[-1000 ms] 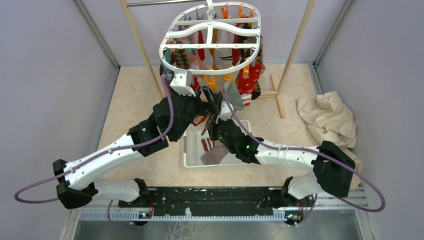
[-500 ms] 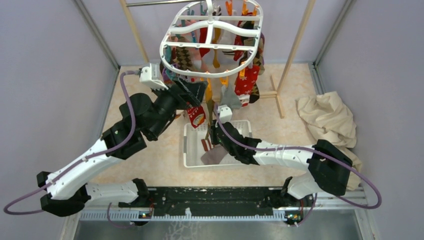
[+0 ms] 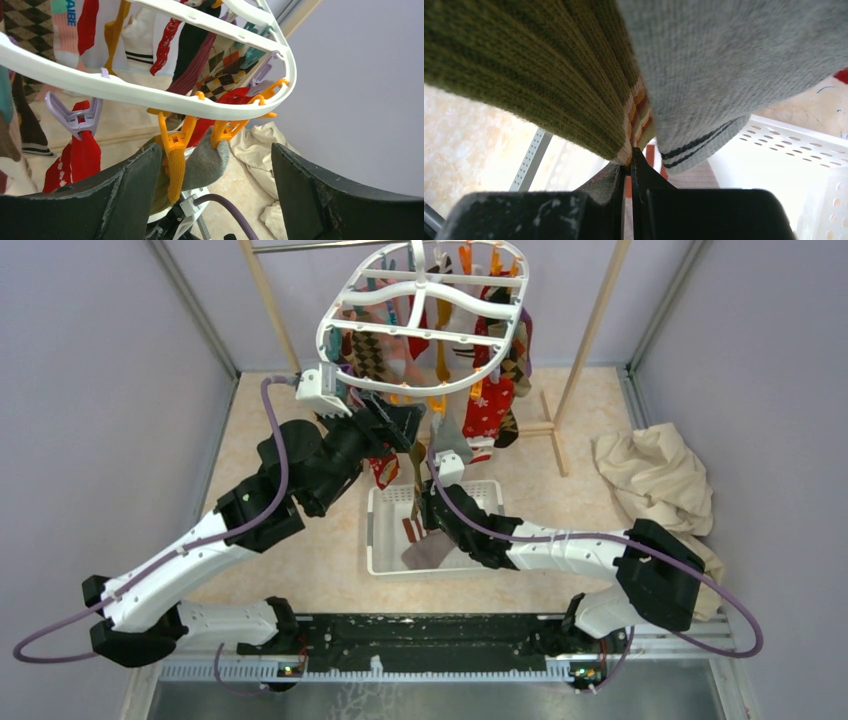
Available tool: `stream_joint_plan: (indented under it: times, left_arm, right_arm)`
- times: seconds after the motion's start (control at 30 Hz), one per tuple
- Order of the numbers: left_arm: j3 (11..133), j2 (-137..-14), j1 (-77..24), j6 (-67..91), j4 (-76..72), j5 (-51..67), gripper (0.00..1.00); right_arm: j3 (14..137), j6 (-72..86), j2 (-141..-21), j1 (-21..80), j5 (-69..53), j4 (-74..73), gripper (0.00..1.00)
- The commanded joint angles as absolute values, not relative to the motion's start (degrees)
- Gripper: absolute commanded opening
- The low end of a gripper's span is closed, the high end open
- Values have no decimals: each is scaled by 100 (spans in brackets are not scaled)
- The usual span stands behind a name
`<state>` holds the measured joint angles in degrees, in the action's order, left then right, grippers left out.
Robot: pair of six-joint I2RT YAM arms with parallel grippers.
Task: Remove the socks clipped to the hanger
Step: Remove the sock from the hanger.
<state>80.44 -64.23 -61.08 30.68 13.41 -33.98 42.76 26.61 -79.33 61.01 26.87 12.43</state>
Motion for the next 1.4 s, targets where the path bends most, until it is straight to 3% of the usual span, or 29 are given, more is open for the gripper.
stream_joint_plan:
  times: [0.0,0.17,0.5,1.37]
  left_arm:
    - [7954,-6274,-6094,3110,1455,-3648,85]
    - [7798,-6221,-6093,3014,1440,-3889,82]
    - [8047,-6687,-6089,2362,1011,-4006,64]
    - [8403,-7258,-5625,2285,931,-3718,59]
  right_arm:
    - [4283,2633,-7960,6161,2716,1380,0]
    - [4272,2629,-7966,6163,2714,1386,0]
    - [4281,2619,-7975,6161,2716,1360,0]
    - [4088,2681,-7916,6161,2733,1441,0]
